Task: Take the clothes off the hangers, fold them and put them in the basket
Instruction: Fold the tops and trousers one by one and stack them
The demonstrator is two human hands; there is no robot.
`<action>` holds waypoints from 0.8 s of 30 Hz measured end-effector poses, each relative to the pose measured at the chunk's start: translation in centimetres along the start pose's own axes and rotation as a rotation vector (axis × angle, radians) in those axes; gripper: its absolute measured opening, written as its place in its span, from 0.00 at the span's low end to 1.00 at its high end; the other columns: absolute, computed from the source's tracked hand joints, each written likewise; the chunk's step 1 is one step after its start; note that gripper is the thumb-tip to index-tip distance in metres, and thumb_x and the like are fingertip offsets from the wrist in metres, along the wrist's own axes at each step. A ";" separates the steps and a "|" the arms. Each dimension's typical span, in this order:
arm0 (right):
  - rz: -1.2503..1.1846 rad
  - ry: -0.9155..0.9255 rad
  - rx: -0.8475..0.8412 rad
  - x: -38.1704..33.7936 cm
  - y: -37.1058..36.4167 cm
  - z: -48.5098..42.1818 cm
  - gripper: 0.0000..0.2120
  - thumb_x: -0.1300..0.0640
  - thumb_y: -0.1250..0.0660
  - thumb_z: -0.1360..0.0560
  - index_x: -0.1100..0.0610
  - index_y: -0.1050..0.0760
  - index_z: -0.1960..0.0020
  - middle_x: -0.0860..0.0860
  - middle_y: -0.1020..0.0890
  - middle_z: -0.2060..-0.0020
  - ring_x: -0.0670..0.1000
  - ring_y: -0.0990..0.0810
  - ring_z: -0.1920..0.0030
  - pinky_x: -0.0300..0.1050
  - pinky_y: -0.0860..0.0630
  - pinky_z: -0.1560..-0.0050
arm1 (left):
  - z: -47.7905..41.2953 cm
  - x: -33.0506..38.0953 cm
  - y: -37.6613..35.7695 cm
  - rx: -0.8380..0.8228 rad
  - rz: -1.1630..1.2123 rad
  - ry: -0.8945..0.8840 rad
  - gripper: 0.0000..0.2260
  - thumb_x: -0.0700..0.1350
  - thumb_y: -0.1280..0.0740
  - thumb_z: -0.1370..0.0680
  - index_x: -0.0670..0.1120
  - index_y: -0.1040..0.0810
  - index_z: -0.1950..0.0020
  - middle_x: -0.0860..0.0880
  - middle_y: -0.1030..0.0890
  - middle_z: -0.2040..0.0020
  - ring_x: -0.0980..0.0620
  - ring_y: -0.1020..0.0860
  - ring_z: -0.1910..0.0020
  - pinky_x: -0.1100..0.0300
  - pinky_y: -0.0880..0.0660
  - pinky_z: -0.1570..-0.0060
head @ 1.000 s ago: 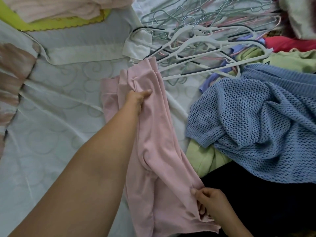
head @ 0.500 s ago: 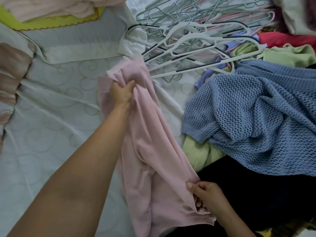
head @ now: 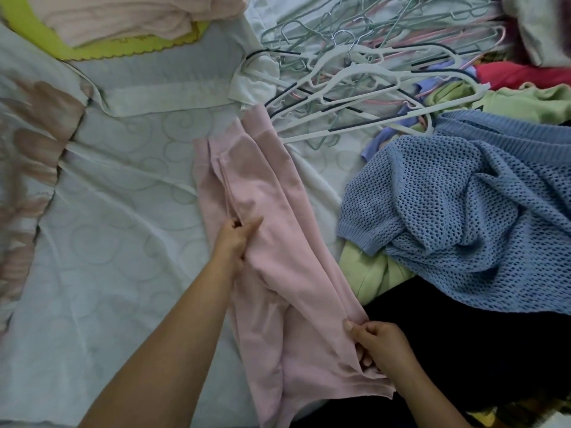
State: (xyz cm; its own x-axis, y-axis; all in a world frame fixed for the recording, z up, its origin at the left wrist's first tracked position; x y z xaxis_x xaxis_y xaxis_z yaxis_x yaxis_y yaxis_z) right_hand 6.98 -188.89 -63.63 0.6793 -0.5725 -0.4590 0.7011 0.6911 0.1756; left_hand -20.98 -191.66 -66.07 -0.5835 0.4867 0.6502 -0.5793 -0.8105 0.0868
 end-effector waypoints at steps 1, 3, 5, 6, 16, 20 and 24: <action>0.014 0.007 0.005 -0.1 0.0 0.1 0.21 0.56 0.31 0.26 0.60 0.31 0.75 0.53 0.27 0.81 0.45 0.33 0.84 0.33 0.41 0.83 | 1.5 -1.3 0.1 0.008 -0.019 0.013 0.11 0.42 0.28 0.28 0.43 0.25 0.49 0.42 0.20 0.50 0.46 0.22 0.54 0.49 0.24 0.49; 0.054 0.007 0.006 -0.3 0.0 0.4 0.21 0.56 0.31 0.25 0.60 0.31 0.74 0.52 0.27 0.81 0.45 0.33 0.83 0.34 0.40 0.83 | 3.3 -3.9 0.7 0.061 0.012 0.014 0.10 0.41 0.28 0.28 0.43 0.26 0.50 0.43 0.21 0.52 0.46 0.22 0.54 0.50 0.24 0.51; 0.107 0.016 0.013 -0.4 0.1 0.7 0.20 0.57 0.32 0.25 0.61 0.30 0.74 0.52 0.26 0.82 0.45 0.32 0.83 0.35 0.38 0.81 | 4.6 -5.7 1.4 0.126 0.083 0.025 0.07 0.40 0.30 0.26 0.42 0.27 0.53 0.42 0.22 0.57 0.46 0.24 0.58 0.52 0.25 0.56; 0.163 0.034 0.031 -0.2 0.2 0.7 0.19 0.57 0.32 0.25 0.61 0.29 0.73 0.51 0.26 0.81 0.45 0.31 0.82 0.37 0.35 0.79 | 5.2 -6.5 1.9 0.181 0.085 0.014 0.07 0.40 0.30 0.26 0.41 0.28 0.53 0.42 0.23 0.59 0.46 0.23 0.60 0.53 0.24 0.57; 0.692 0.290 0.402 0.5 -1.7 3.8 0.33 0.56 0.21 0.39 0.68 0.29 0.40 0.67 0.25 0.46 0.69 0.25 0.48 0.57 0.27 0.51 | 15.1 -15.5 3.6 0.138 -0.248 0.174 0.24 0.48 0.29 0.27 0.33 0.26 0.39 0.39 0.20 0.48 0.47 0.19 0.51 0.64 0.25 0.55; 0.529 0.044 0.115 -0.8 -0.6 3.4 0.14 0.53 0.31 0.28 0.63 0.24 0.51 0.59 0.18 0.57 0.59 0.20 0.57 0.47 0.25 0.56 | 17.2 -15.2 4.3 0.148 -0.177 0.107 0.12 0.40 0.36 0.22 0.34 0.24 0.42 0.42 0.20 0.51 0.52 0.21 0.56 0.69 0.27 0.62; 0.346 0.039 -0.164 -1.9 1.7 5.4 0.05 0.60 0.29 0.28 0.62 0.18 0.58 0.51 0.16 0.69 0.46 0.20 0.68 0.35 0.27 0.68 | 19.8 -14.6 7.5 0.118 -0.287 0.143 0.08 0.46 0.39 0.20 0.46 0.22 0.47 0.44 0.22 0.45 0.52 0.26 0.46 0.65 0.33 0.52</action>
State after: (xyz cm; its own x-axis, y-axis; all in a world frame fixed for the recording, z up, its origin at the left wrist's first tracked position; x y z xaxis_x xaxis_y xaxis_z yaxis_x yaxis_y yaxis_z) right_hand 8.03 -189.05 -57.73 0.8589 -0.2781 -0.4301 0.3855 0.9038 0.1856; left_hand -5.54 -211.33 -60.02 -0.4846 0.7345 0.4751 -0.6666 -0.6618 0.3432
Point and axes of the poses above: each hand's wrist, its own z-axis away from the middle knuckle, its own y-axis out of the back of the hand, x = y × z, the point moved 1 cm from there along -z, towards the middle knuckle
